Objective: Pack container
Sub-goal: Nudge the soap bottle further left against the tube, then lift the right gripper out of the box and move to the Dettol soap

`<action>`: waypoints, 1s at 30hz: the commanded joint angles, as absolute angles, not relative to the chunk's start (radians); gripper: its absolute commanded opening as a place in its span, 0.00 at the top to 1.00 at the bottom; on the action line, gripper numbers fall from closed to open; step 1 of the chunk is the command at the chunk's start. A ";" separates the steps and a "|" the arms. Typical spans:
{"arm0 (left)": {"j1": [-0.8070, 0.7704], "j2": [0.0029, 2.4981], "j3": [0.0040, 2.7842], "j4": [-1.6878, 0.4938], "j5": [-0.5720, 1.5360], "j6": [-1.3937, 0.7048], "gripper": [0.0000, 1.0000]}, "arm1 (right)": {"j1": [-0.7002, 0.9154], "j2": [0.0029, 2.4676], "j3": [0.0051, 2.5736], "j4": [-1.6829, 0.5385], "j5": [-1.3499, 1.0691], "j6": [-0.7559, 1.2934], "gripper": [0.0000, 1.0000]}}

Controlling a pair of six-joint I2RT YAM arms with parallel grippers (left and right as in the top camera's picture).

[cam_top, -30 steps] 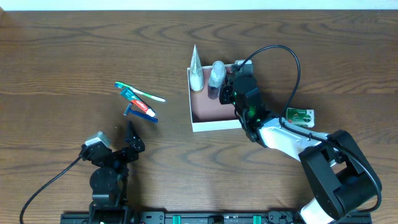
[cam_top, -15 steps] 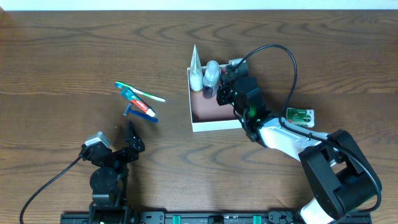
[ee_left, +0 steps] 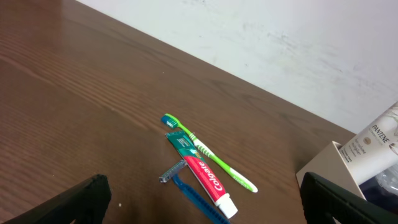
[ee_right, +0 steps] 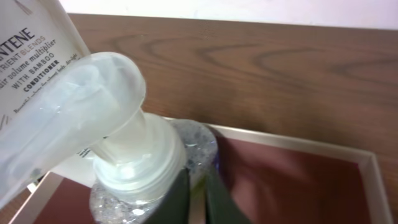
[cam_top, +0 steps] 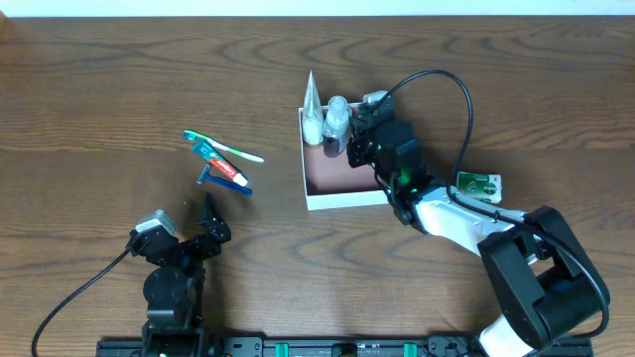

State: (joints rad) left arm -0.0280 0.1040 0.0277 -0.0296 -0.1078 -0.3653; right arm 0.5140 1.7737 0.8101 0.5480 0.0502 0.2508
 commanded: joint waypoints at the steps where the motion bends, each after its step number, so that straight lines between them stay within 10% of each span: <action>1: -0.025 0.104 0.004 -0.062 -0.115 -0.355 0.02 | 0.504 1.779 0.808 0.558 0.033 0.263 0.78; 10: -0.025 0.104 0.004 -0.062 -0.115 -0.355 0.02 | 0.504 1.570 0.808 0.472 0.038 0.326 0.42; 30: -0.025 0.104 0.004 -0.062 -0.115 -0.355 0.02 | 0.279 0.941 0.808 -0.214 0.482 0.478 0.01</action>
